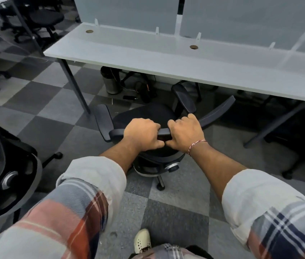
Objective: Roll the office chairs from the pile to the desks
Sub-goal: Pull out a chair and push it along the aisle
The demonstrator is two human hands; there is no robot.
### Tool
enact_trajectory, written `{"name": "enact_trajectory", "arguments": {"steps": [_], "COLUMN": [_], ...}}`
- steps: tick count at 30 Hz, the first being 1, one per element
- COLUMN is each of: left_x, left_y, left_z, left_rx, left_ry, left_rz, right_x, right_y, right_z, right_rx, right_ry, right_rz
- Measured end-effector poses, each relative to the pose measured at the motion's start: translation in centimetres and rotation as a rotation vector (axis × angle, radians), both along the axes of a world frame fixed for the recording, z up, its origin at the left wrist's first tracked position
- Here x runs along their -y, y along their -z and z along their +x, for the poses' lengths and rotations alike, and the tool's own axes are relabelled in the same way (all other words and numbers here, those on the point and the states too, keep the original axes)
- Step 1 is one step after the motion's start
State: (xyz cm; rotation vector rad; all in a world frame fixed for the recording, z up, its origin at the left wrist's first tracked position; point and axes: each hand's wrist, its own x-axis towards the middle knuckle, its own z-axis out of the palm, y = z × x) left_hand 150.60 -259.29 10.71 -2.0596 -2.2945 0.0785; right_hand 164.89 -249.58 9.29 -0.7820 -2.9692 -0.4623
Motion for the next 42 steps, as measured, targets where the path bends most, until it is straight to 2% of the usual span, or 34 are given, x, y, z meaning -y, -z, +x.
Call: {"name": "enact_trajectory", "arguments": {"steps": [5,10,15,21,33,37,42], "left_x": [-0.5,-1.1,-1.4,-0.9,-2.4,-3.6,-5.0], "left_y": [0.0,0.2,0.0,0.0,-0.3,-0.5,-1.2], "left_z": [4.2,8.6,12.4,15.6,16.4,15.2,13.0], "left_rx": [-0.02,-0.029,-0.045,-0.07,-0.048,-0.051,-0.071], "left_ry": [0.069,0.138,0.2,0.264,0.452,0.526,0.521], "left_rz": [-0.008,-0.005,-0.019,-0.032,-0.098,-0.159,-0.254], "right_x": [0.5,-1.5,-5.8,-2.2,1.8,3.4,5.5], "right_y": [0.2,-0.6,-1.1,0.0,1.3,1.4,1.7], "right_z": [5.1,12.9,22.7,27.0,30.6,29.7,27.0], "right_rx": [-0.033,-0.02,-0.024,-0.063,-0.091,-0.138,-0.169], "right_ry": [0.047,-0.018,0.074,0.192,0.292,0.326,0.413], "right_rz": [0.002,-0.046,-0.087,-0.012,0.059,0.049,0.036]}}
